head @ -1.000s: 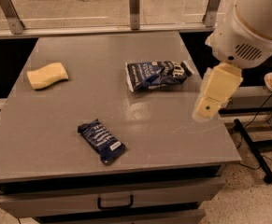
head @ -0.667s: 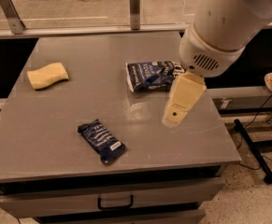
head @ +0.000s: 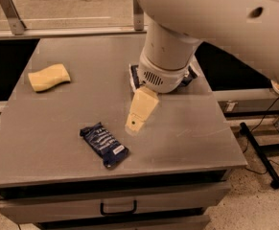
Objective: Move rxbar blueberry near sponge
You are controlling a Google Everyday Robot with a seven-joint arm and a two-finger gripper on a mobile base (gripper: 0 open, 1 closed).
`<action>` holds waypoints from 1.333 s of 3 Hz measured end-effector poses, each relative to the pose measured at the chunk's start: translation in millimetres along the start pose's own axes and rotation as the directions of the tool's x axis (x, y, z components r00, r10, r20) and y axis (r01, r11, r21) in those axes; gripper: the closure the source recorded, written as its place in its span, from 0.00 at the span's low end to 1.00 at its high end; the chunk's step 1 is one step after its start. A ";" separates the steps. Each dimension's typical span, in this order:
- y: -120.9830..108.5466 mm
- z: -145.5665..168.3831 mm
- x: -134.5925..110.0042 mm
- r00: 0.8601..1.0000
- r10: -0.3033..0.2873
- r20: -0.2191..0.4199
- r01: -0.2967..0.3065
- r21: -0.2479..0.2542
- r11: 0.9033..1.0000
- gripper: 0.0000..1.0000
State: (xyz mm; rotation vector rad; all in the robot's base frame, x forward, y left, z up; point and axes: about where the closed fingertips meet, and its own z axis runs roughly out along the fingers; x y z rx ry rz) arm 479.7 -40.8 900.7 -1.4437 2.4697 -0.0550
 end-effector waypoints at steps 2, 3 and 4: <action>50.6 46.2 -50.8 0.985 0.168 0.045 -0.167 -0.038 0.985 0.00; 72.8 54.4 -63.0 0.978 0.196 0.069 -0.191 -0.075 0.979 0.00; 87.2 62.5 -69.5 0.977 0.198 0.081 -0.191 -0.087 0.978 0.00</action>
Offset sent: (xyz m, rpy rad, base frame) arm -0.0151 0.1167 -0.0645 0.1696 0.0299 -0.2156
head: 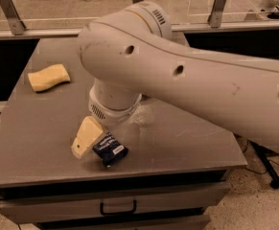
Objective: Move rxbar blueberry near sponge
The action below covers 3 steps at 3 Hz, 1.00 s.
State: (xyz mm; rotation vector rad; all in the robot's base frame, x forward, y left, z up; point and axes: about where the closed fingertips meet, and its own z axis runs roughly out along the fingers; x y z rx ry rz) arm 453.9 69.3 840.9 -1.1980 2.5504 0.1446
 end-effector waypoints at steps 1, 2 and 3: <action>10.2 8.4 -2.0 1.000 -0.015 0.011 0.015 -0.003 1.000 0.18; 15.7 10.1 -1.4 0.999 -0.035 0.021 0.035 0.003 0.999 0.41; 16.2 10.5 1.8 0.997 -0.078 0.025 0.079 -0.031 0.996 0.64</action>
Offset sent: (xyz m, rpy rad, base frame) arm -0.0122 0.0166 -0.0138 0.0053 -0.0367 0.0516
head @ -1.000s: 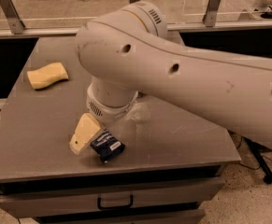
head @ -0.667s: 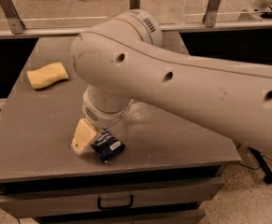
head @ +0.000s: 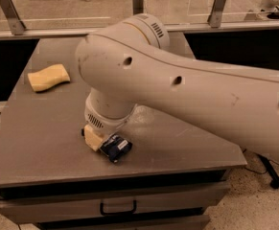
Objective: Move rxbar blueberry near sponge
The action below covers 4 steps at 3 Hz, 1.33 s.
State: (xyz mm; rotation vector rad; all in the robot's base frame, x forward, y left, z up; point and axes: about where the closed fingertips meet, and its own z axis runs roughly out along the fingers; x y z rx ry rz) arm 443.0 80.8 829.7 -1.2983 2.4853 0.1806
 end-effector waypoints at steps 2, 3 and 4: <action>-29.9 -20.8 -7.6 0.981 -0.175 0.087 0.181 -0.060 0.982 1.00; -68.4 -50.7 -47.8 0.948 -0.272 0.166 0.271 0.028 0.962 1.00; -104.9 -75.6 -104.7 0.905 -0.373 0.206 0.341 0.173 0.924 1.00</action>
Offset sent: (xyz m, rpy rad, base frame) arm 0.0659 -0.0284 0.0552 0.1220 -0.1319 0.4023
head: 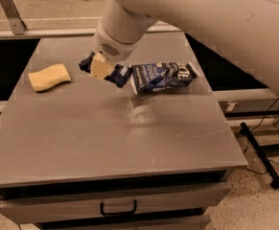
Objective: Move rxbar blueberry near sponge
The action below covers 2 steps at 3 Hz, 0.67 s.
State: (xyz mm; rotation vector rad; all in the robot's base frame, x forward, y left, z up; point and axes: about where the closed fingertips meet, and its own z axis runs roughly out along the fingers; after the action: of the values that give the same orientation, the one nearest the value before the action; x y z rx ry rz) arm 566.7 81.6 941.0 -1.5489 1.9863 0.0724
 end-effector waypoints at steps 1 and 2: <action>-24.2 12.4 -35.5 0.997 -0.076 -0.001 0.075 0.091 0.993 1.00; -26.1 12.0 -36.7 0.996 -0.094 -0.011 0.094 0.107 0.990 1.00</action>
Offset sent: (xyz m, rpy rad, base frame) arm 0.0268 0.0238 0.0134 -0.0347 -0.0937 0.0166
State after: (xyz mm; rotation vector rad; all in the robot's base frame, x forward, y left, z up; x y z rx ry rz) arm 599.8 109.9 957.6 -1.5721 1.8871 -0.0763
